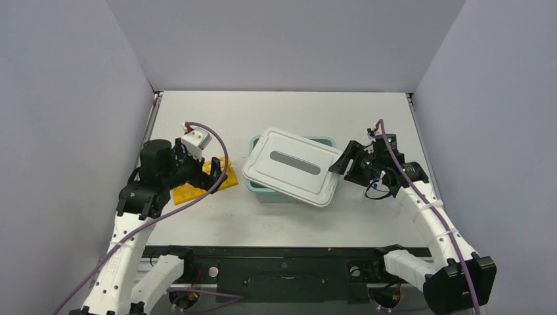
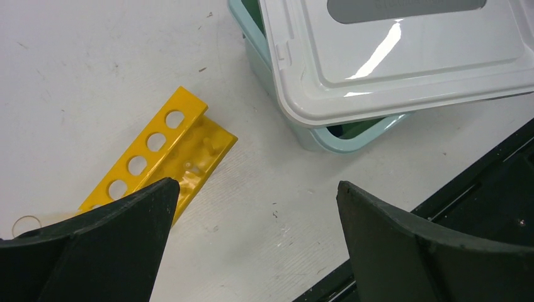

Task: Organize the chemistry lab equipment
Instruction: Close the lid of the storage box.

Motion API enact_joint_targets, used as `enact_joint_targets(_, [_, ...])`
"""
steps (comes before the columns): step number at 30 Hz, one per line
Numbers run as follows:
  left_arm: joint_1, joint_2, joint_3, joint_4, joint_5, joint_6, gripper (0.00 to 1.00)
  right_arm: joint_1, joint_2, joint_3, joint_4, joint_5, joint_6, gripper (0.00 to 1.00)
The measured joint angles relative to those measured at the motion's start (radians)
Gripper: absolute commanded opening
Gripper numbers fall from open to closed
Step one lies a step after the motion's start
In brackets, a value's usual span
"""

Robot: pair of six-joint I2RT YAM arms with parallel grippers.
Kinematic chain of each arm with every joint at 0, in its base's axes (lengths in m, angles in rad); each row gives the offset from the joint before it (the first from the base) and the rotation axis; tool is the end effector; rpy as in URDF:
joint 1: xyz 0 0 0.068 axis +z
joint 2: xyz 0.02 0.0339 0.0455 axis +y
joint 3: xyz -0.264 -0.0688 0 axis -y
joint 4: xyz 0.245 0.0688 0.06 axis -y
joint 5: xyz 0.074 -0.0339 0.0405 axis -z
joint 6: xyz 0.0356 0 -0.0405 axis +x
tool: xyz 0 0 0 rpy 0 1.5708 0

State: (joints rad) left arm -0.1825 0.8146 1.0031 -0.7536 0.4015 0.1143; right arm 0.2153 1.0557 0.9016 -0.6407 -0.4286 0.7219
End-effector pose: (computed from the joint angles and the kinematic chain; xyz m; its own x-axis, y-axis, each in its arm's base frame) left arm 0.1533 -0.0424 0.3532 -0.4671 0.1930 -0.8629 0.5485 0.8287 -0.1116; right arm 0.2076 0.0606 0.2890 -0.8396 0.4316 -0.3297 0.1015 0.7210 0.6855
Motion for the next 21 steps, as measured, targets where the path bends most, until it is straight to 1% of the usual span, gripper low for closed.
enact_joint_targets(5, [-0.026,0.033,0.0,0.058,-0.014,-0.015,0.97,0.0,0.007,0.083,-0.135,0.094,-0.078,0.61])
enact_joint_targets(8, [-0.049,0.06,0.0,0.092,-0.026,-0.029,0.97,0.0,0.006,0.115,-0.166,0.141,-0.106,0.61])
enact_joint_targets(10, [-0.064,0.082,0.0,0.116,-0.031,-0.036,0.97,0.0,0.008,0.119,-0.174,0.166,-0.115,0.6])
enact_joint_targets(13, [-0.092,0.121,0.0,0.151,-0.042,-0.05,0.98,0.0,0.022,0.12,-0.174,0.195,-0.121,0.55])
enact_joint_targets(18, [-0.135,0.18,0.0,0.187,-0.068,-0.056,1.0,0.007,0.072,0.12,-0.145,0.209,-0.12,0.5])
enact_joint_targets(20, [-0.153,0.203,0.0,0.194,-0.075,-0.056,1.0,0.012,0.079,0.12,-0.122,0.209,-0.111,0.49])
enact_joint_targets(21, [-0.164,0.216,0.0,0.198,-0.08,-0.056,0.97,0.016,0.08,0.12,-0.113,0.209,-0.108,0.48])
